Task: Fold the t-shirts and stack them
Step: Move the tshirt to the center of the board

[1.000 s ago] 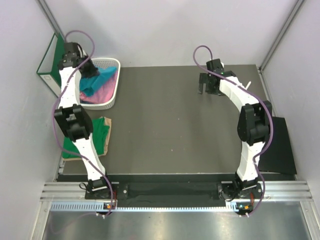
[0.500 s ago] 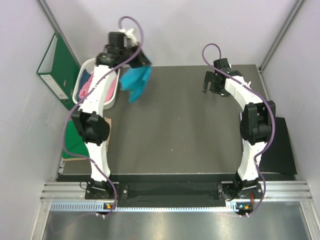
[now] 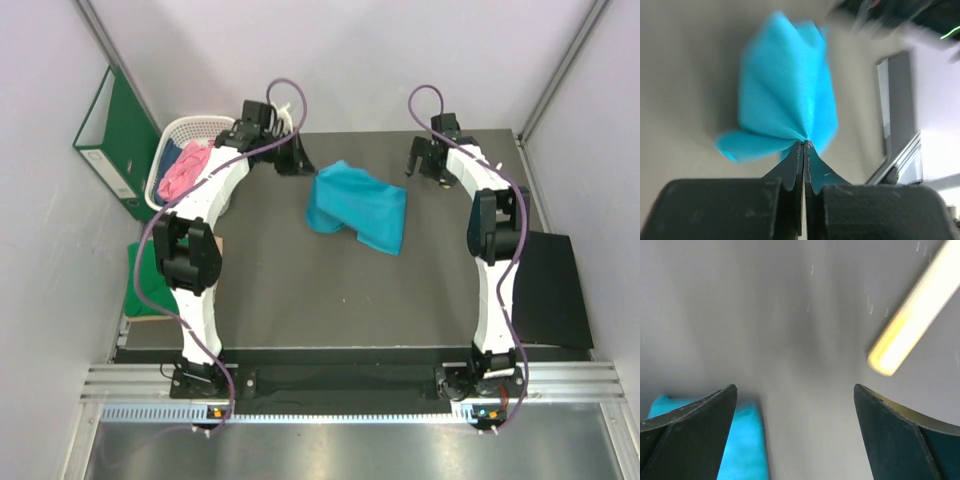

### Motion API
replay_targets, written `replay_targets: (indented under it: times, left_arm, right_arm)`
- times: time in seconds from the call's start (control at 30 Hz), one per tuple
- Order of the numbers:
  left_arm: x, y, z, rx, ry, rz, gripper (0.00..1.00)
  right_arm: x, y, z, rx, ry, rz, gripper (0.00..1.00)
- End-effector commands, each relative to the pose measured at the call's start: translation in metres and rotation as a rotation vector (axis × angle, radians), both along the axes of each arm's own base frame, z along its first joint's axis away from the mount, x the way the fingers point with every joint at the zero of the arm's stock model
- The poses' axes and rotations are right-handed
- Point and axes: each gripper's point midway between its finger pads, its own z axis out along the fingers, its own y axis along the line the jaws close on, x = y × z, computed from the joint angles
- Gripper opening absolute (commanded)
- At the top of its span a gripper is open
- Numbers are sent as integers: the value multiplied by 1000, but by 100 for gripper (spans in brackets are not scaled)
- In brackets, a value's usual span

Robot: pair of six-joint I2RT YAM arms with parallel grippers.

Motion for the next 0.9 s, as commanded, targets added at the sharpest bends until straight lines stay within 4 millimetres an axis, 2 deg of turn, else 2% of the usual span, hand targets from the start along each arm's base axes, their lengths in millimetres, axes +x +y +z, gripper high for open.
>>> replay_targets:
  times: [0.0, 0.03, 0.07, 0.1, 0.13, 0.2, 0.23, 0.3, 0.5, 0.63, 0.8, 0.83, 0.87]
  left_arm:
    - [-36, 20, -71, 139, 194, 0, 0]
    - [-43, 25, -87, 166, 238, -8, 5]
    - [-55, 30, -99, 196, 301, -12, 40]
    - [-59, 36, -115, 241, 348, -6, 76]
    - [-62, 41, -120, 268, 373, 1, 98]
    - [-67, 44, -131, 290, 410, -5, 99]
    - [-67, 44, -132, 296, 412, -6, 99]
    - [-66, 43, -132, 294, 410, -9, 99]
    - [-61, 43, -134, 301, 414, 1, 99]
    - [-59, 44, -135, 304, 413, 3, 99]
    - [-54, 54, -133, 370, 393, 27, 99]
    - [-53, 55, -132, 373, 387, 29, 99]
    - [-52, 56, -132, 373, 384, 33, 99]
  right_arm:
    - [33, -13, 29, 47, -90, -2, 100]
    - [37, -14, 30, 56, -102, 0, 100]
    - [41, -18, 33, 61, -115, -5, 99]
    - [44, -18, 34, 63, -126, -5, 98]
    - [47, -20, 37, 62, -140, -9, 95]
    - [52, -23, 40, 61, -163, -7, 45]
    - [53, -27, 38, 57, -162, -14, 3]
    - [58, -32, 41, 60, -171, -27, 0]
    - [54, -46, 27, 48, -130, -59, 0]
    - [39, -60, 1, 9, -47, -93, 0]
    - [21, -72, -17, -44, 27, -112, 0]
    - [17, -92, -18, -60, 37, -145, 0]
    - [15, -97, -18, -70, 39, -155, 0]
